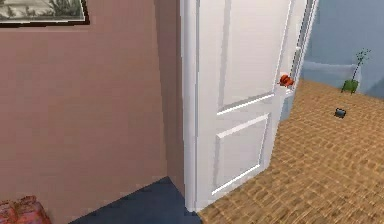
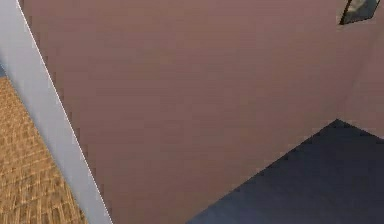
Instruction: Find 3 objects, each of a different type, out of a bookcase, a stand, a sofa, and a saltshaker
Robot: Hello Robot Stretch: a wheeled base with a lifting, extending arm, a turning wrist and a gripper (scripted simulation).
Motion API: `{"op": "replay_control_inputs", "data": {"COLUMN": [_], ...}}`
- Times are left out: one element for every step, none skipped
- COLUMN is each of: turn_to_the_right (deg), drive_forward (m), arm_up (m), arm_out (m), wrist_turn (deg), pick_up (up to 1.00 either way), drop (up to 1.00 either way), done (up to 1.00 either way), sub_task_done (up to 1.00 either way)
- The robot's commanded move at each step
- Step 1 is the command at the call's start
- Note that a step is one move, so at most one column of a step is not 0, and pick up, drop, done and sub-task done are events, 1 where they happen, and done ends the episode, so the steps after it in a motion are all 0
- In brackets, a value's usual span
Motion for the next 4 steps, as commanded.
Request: {"op": "replay_control_inputs", "data": {"turn_to_the_right": [0.0, 6.0, 0.0, 45.0], "drive_forward": [0.30, 0.00, 0.45, 0.00], "arm_up": [0.00, 0.00, 0.00, 0.00], "arm_out": [0.00, 0.00, 0.00, 0.00], "wrist_turn": [0.0, 0.0, 0.0, 0.0], "pick_up": [0.00, 0.00, 0.00, 0.00], "drop": [0.00, 0.00, 0.00, 0.00], "done": [0.00, 0.00, 0.00, 0.00], "sub_task_done": [0.00, 0.00, 0.00, 0.00]}}
